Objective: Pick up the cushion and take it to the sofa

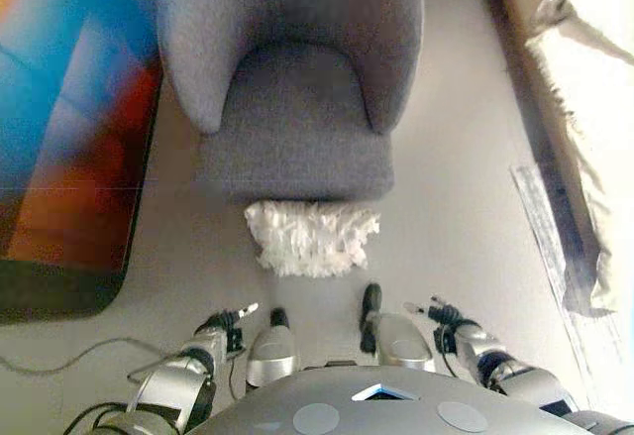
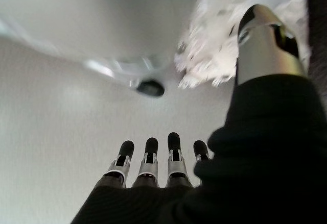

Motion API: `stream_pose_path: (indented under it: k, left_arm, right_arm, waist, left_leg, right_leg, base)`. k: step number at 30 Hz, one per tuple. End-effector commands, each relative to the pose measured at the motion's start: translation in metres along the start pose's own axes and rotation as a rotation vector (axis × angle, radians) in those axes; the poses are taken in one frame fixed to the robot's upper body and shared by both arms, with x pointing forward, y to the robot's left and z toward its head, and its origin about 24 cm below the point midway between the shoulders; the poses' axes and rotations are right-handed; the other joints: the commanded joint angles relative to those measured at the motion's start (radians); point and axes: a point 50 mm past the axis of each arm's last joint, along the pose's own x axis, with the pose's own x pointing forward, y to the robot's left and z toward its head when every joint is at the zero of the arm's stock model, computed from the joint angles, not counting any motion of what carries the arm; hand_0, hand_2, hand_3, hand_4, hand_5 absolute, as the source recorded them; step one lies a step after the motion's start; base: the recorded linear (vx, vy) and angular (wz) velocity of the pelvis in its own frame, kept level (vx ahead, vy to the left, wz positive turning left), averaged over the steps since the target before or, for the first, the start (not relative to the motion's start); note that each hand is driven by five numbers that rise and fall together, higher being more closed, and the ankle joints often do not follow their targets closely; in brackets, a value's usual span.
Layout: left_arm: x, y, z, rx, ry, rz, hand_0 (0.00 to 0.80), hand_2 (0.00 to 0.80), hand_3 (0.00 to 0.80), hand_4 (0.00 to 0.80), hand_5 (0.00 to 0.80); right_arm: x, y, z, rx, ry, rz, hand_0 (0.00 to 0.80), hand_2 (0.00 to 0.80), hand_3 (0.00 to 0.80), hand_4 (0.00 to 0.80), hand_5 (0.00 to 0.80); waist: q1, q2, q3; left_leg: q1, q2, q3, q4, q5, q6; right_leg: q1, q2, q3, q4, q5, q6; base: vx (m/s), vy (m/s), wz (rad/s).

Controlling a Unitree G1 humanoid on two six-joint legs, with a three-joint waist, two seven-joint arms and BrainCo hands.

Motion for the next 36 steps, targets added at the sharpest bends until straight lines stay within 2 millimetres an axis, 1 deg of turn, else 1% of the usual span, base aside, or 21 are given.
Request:
stream_pose_path:
  k: [1, 4, 5, 7, 9, 10, 13, 17, 19, 22, 24, 28, 31, 32, 34, 36]
  left_arm:
    - [-0.001, 0.008, 0.049, -0.101, -0.169, 0.115, 0.0, 0.0, 0.0, 0.0, 0.0]
    - [-0.004, 0.011, 0.079, -0.167, -0.257, 0.155, 0.0, 0.0, 0.0, 0.0, 0.0]
    - [-0.005, 0.011, 0.085, -0.171, -0.275, 0.159, 0.0, 0.0, 0.0, 0.0, 0.0]
    - [-0.01, 0.009, 0.108, -0.186, -0.353, 0.172, 0.0, 0.0, 0.0, 0.0, 0.0]
    - [-0.014, 0.007, 0.125, -0.199, -0.401, 0.176, 0.0, 0.0, 0.0, 0.0, 0.0]
    - [-0.016, 0.006, 0.131, -0.206, -0.419, 0.179, 0.0, 0.0, 0.0, 0.0, 0.0]
    - [-0.025, 0.004, 0.157, -0.23, -0.494, 0.207, 0.0, 0.0, 0.0, 0.0, 0.0]
    - [-0.036, 0.007, 0.183, -0.236, -0.583, 0.235, 0.0, 0.0, 0.0, 0.0, 0.0]
    - [-0.044, 0.007, 0.198, -0.241, -0.652, 0.259, 0.0, 0.0, 0.0, 0.0, 0.0]
    - [-0.055, 0.007, 0.217, -0.242, -0.747, 0.284, 0.0, 0.0, 0.0, 0.0, 0.0]
    - [-0.064, 0.008, 0.23, -0.246, -0.813, 0.309, 0.0, 0.0, 0.0, 0.0, 0.0]
    - [-0.081, 0.012, 0.254, -0.259, -0.912, 0.334, 0.0, 0.0, 0.0, 0.0, 0.0]
    - [-0.087, 0.017, 0.264, -0.285, -0.936, 0.347, 0.0, 0.0, 0.0, 0.0, 0.0]
    - [-0.088, 0.017, 0.265, -0.291, -0.943, 0.349, 0.0, 0.0, 0.0, 0.0, 0.0]
    - [-0.094, 0.02, 0.273, -0.314, -0.979, 0.342, 0.0, 0.0, 0.0, 0.0, 0.0]
    - [-0.104, 0.023, 0.284, -0.342, -1.048, 0.339, 0.0, 0.0, 0.0, 0.0, 0.0]
  right_arm:
    - [0.002, 0.008, 0.065, 0.015, -0.225, -0.061, 0.0, 0.0, 0.0, 0.0, 0.0]
    - [0.0, 0.002, 0.098, 0.003, -0.314, -0.126, 0.0, 0.0, 0.0, 0.0, 0.0]
    - [-0.001, 0.001, 0.104, 0.003, -0.328, -0.138, 0.0, 0.0, 0.0, 0.0, 0.0]
    - [-0.004, -0.004, 0.126, -0.015, -0.386, -0.194, 0.0, 0.0, 0.0, 0.0, 0.0]
    - [-0.007, -0.008, 0.142, -0.028, -0.435, -0.224, 0.0, 0.0, 0.0, 0.0, 0.0]
    - [-0.009, -0.009, 0.149, -0.036, -0.455, -0.232, 0.0, 0.0, 0.0, 0.0, 0.0]
    - [-0.017, -0.017, 0.179, -0.081, -0.55, -0.285, 0.0, 0.0, 0.0, 0.0, 0.0]
    - [-0.028, -0.024, 0.206, -0.09, -0.641, -0.346, 0.0, 0.0, 0.0, 0.0, 0.0]
    - [-0.035, -0.032, 0.222, -0.101, -0.691, -0.378, 0.0, 0.0, 0.0, 0.0, 0.0]
    - [-0.045, -0.038, 0.241, -0.13, -0.75, -0.431, 0.0, 0.0, 0.0, 0.0, 0.0]
    - [-0.051, -0.043, 0.251, -0.128, -0.782, -0.467, 0.0, 0.0, 0.0, 0.0, 0.0]
    - [-0.064, -0.054, 0.271, -0.132, -0.842, -0.524, 0.0, 0.0, 0.0, 0.0, 0.0]
    - [-0.074, -0.058, 0.287, -0.143, -0.888, -0.546, 0.0, 0.0, 0.0, 0.0, 0.0]
    - [-0.076, -0.058, 0.29, -0.151, -0.897, -0.554, 0.0, 0.0, 0.0, 0.0, 0.0]
    - [-0.083, -0.061, 0.3, -0.15, -0.931, -0.584, 0.0, 0.0, 0.0, 0.0, 0.0]
    - [-0.092, -0.064, 0.31, -0.14, -0.973, -0.634, 0.0, 0.0, 0.0, 0.0, 0.0]
  waist:
    - [0.005, -0.011, 0.091]
    - [0.004, -0.002, 0.137]
    - [0.004, -0.001, 0.145]
    - [0.004, 0.007, 0.178]
    - [0.003, 0.011, 0.204]
    - [0.001, 0.01, 0.213]
    - [0.0, 0.008, 0.254]
    - [0.001, 0.009, 0.256]
    - [-0.001, 0.013, 0.256]
    - [-0.003, 0.019, 0.256]
    - [-0.004, 0.021, 0.256]
    - [-0.003, 0.027, 0.256]
    - [-0.003, 0.03, 0.256]
    - [-0.002, 0.032, 0.256]
    - [-0.005, 0.037, 0.256]
    - [-0.01, 0.039, 0.256]
  left_leg:
    - [-0.106, -0.087, -0.018, 0.02, 0.047, 0.096]
    - [-0.168, -0.094, -0.031, 0.038, 0.054, 0.093]
    - [-0.179, -0.096, -0.033, 0.039, 0.055, 0.093]
    - [-0.221, -0.101, -0.038, 0.042, 0.063, 0.094]
    - [-0.258, -0.105, -0.041, 0.056, 0.067, 0.095]
    - [-0.278, -0.109, -0.043, 0.074, 0.065, 0.094]
    - [-0.373, -0.108, -0.047, 0.141, 0.061, 0.089]
    - [-0.509, -0.11, -0.059, 0.208, 0.058, 0.087]
    - [-0.585, -0.106, -0.064, 0.25, 0.054, 0.091]
    - [-0.693, -0.097, -0.07, 0.322, 0.042, 0.094]
    - [-0.767, -0.091, -0.069, 0.377, 0.027, 0.095]
    - [-0.908, -0.088, -0.075, 0.483, -0.003, 0.094]
    - [-0.995, -0.089, -0.073, 0.556, -0.022, 0.093]
    - [-0.998, -0.086, -0.074, 0.58, -0.054, 0.085]
    - [-1.053, -0.081, -0.068, 0.623, -0.066, 0.085]
    - [-1.11, -0.074, -0.064, 0.678, -0.084, 0.084]
  right_leg:
    - [-0.052, -0.056, 0.05, 0.085, -0.063, 0.068]
    - [-0.111, -0.056, 0.049, 0.118, -0.073, 0.064]
    - [-0.122, -0.057, 0.049, 0.122, -0.073, 0.064]
    - [-0.16, -0.052, 0.051, 0.144, -0.081, 0.061]
    - [-0.194, -0.05, 0.051, 0.16, -0.082, 0.059]
    - [-0.208, -0.05, 0.053, 0.165, -0.081, 0.058]
    - [-0.284, -0.046, 0.059, 0.222, -0.096, 0.051]
    - [-0.406, -0.043, 0.066, 0.276, -0.106, 0.042]
    - [-0.486, -0.043, 0.077, 0.314, -0.11, 0.036]
    - [-0.59, -0.047, 0.092, 0.376, -0.121, 0.025]
    - [-0.661, -0.058, 0.094, 0.422, -0.128, 0.021]
    - [-0.802, -0.069, 0.111, 0.529, -0.139, 0.016]
    - [-0.887, -0.068, 0.119, 0.614, -0.151, 0.012]
    - [-0.892, -0.065, 0.124, 0.641, -0.178, 0.02]
    - [-0.947, -0.066, 0.129, 0.681, -0.183, 0.019]
    - [-1.004, -0.066, 0.136, 0.732, -0.19, 0.019]
  base:
    - [-0.11, 0.002, 0.07]
    - [-0.1, 0.023, 0.1]
    - [-0.085, 0.03, 0.12]
    - [-0.096, 0.046, 0.13]
    - [-0.077, 0.038, 0.12]
    - [-0.074, 0.037, 0.1]
    - [-0.067, 0.034, 0.07]
    - [-0.044, 0.022, 0.07]
    - [-0.046, 0.026, 0.14]
    - [-0.037, 0.023, 0.11]
    - [-0.033, 0.014, 0.09]
    - [-0.019, 0.01, 0.05]
    - [0.013, 0.021, 0.05]
    - [0.068, 0.029, -0.04]
    - [0.033, 0.023, -0.13]
    - [-0.002, 0.02, -0.11]
